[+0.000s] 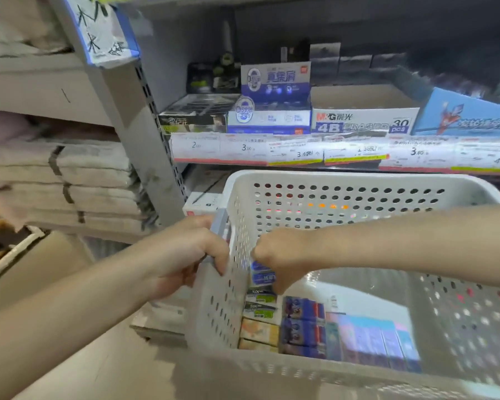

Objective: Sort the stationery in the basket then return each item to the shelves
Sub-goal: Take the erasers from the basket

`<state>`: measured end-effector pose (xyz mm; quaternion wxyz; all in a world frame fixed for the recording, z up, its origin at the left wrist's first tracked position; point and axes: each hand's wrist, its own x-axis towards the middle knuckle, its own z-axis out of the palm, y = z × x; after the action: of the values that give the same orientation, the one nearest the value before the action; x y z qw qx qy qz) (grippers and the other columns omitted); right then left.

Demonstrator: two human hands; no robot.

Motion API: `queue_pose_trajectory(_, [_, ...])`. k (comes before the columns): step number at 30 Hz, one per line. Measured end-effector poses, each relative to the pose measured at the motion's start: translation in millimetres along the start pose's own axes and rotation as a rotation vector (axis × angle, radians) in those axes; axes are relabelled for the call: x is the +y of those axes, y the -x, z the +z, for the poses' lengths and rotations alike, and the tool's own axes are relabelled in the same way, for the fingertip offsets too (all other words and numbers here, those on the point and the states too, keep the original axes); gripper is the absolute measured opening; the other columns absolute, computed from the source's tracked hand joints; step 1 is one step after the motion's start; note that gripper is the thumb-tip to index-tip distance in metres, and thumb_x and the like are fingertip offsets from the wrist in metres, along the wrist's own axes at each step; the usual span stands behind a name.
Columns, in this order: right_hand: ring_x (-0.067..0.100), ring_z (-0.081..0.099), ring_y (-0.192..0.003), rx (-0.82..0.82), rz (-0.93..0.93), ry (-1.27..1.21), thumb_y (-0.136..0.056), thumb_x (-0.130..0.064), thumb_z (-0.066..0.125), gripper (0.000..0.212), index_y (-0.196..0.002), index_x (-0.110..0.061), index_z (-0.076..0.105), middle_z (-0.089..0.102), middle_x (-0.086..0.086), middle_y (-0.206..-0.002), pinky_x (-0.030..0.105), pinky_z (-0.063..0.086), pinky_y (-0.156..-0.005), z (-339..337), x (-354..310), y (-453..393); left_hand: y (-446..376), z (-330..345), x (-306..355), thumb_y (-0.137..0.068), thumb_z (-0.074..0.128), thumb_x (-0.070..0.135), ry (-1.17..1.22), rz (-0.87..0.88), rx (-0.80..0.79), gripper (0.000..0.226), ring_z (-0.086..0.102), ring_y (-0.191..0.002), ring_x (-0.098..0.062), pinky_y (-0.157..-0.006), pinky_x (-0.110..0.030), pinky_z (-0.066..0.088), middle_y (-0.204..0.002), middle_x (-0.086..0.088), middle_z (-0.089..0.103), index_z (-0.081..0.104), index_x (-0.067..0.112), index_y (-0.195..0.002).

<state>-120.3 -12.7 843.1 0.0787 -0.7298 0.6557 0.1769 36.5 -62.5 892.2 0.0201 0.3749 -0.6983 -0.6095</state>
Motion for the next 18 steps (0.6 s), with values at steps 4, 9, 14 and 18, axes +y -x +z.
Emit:
queue_pose_trajectory(4, [0.016,0.038,-0.052,0.055,0.061,-0.081,-0.077,-0.033,0.069,0.033,-0.1,-0.01,0.067,0.05,0.001,-0.071,0.021,0.026,-0.044,-8,-13,-10,-5,-28,-3,-0.039,0.051,-0.003,-0.047,0.052,-0.048,0.06,0.064,-0.082,-0.037,-0.079,-0.047,0.044,-0.09,-0.022,0.069,0.069,0.013,-0.094])
queue_pose_trajectory(9, [0.022,0.048,-0.056,0.178,0.033,-0.037,-0.067,-0.043,0.071,0.035,-0.074,-0.01,0.063,0.054,0.003,-0.063,0.025,0.038,-0.049,-37,-7,-4,-12,-50,-4,-0.043,0.052,-0.003,-0.066,0.075,-0.137,0.059,0.068,-0.078,-0.032,-0.071,-0.038,0.052,-0.088,-0.017,0.072,0.069,0.018,-0.095])
queue_pose_trajectory(14, [0.017,0.046,-0.054,0.468,0.102,-0.142,-0.064,-0.033,0.064,0.026,-0.07,-0.01,0.055,0.054,0.002,-0.06,0.032,0.039,-0.054,-103,24,38,-21,-65,2,-0.043,0.052,-0.003,-0.045,0.066,-0.134,0.061,0.067,-0.086,-0.04,-0.087,-0.054,0.047,-0.097,-0.024,0.071,0.067,0.014,-0.1])
queue_pose_trajectory(18, [0.027,0.051,-0.062,0.7,0.155,-0.185,-0.058,-0.04,0.055,0.042,-0.077,-0.002,0.061,0.059,0.013,-0.067,0.038,0.043,-0.061,-134,61,52,-21,-70,6,-0.034,0.057,-0.002,0.001,0.033,-0.121,0.071,0.058,-0.098,-0.047,-0.095,-0.058,0.04,-0.105,-0.025,0.069,0.07,0.021,-0.099])
